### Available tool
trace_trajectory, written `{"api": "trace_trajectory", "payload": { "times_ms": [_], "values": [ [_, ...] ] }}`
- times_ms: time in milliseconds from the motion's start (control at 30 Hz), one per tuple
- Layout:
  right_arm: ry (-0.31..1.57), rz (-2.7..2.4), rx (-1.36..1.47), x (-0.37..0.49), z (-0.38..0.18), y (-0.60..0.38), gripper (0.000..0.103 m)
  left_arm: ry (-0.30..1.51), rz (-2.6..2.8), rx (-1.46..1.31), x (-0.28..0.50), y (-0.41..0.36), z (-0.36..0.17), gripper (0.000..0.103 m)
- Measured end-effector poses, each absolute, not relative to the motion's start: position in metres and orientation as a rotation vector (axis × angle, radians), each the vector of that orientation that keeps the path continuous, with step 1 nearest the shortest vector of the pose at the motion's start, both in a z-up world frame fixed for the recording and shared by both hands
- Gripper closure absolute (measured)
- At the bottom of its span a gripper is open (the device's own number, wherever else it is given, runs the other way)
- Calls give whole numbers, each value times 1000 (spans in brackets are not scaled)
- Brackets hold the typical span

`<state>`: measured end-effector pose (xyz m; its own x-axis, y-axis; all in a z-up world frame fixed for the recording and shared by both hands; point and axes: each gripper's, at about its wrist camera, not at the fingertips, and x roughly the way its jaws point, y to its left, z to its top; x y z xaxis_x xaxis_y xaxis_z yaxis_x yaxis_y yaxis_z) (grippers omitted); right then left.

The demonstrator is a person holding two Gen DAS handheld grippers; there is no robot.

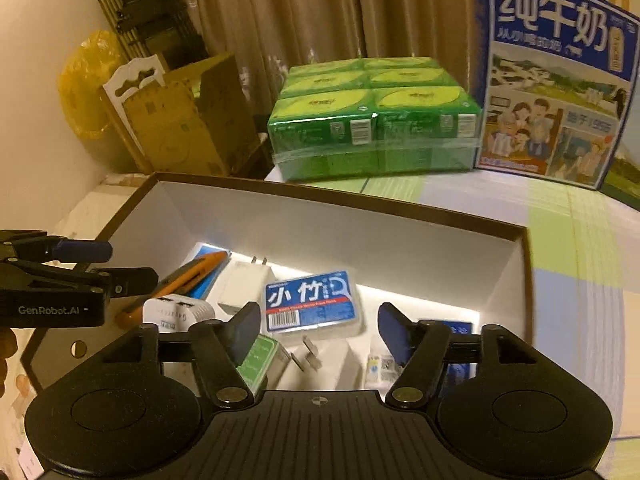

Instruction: Organize rigid objects

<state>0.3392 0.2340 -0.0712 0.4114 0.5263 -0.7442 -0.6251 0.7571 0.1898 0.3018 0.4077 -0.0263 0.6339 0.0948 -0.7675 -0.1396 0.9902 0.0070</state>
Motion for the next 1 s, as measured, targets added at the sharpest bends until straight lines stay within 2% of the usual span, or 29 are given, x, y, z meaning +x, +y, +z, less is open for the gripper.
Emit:
{"api": "trace_trajectory", "payload": {
  "times_ms": [1000],
  "values": [
    [803,761,-110,250,-15,144,36,762,198,-39,193,312,29,31]
  ]
}}
